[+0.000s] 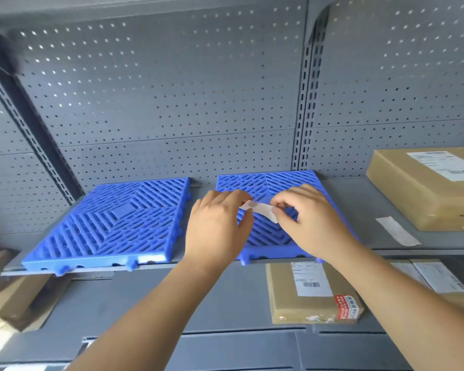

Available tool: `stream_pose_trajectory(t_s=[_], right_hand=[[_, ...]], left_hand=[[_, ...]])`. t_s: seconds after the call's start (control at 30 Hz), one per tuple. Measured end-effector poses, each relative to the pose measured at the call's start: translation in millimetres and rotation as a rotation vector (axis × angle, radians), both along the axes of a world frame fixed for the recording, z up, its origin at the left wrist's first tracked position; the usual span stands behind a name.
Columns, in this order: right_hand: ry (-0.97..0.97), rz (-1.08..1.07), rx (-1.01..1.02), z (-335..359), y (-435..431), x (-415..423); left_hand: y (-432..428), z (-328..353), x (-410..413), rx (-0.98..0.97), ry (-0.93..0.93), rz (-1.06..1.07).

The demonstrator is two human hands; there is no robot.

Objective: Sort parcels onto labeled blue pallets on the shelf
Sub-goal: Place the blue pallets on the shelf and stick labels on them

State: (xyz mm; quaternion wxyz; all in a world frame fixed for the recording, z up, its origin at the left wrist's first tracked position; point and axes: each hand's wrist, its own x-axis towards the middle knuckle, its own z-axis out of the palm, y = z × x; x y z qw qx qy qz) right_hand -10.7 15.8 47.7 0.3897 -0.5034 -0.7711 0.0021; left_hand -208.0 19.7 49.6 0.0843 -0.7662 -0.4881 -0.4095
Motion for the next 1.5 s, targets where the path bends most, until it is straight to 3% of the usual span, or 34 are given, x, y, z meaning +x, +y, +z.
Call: stream_pose_trajectory(t_s=[0.37, 0.6, 1.1, 1.5], right_hand=[[-0.136, -0.023, 0.042, 1.2, 19.4, -184.0], [-0.146, 0.011, 0.042, -2.5, 24.8, -256.8], [-0.183, 0.027, 0.111, -39.6, 23.0, -318.7], [-0.157, 0.038, 0.050, -63.9, 16.2, -325.0]], left_hand=[[23.0, -11.9, -178.9, 0.036, 0.044, 0.024], [27.4, -14.4, -255.5, -0.005, 0.017, 0.028], [24.4, -47.6, -335.7, 0.091, 0.155, 0.035], [17.9, -68.7, -351.5, -0.041, 0.089, -0.058]])
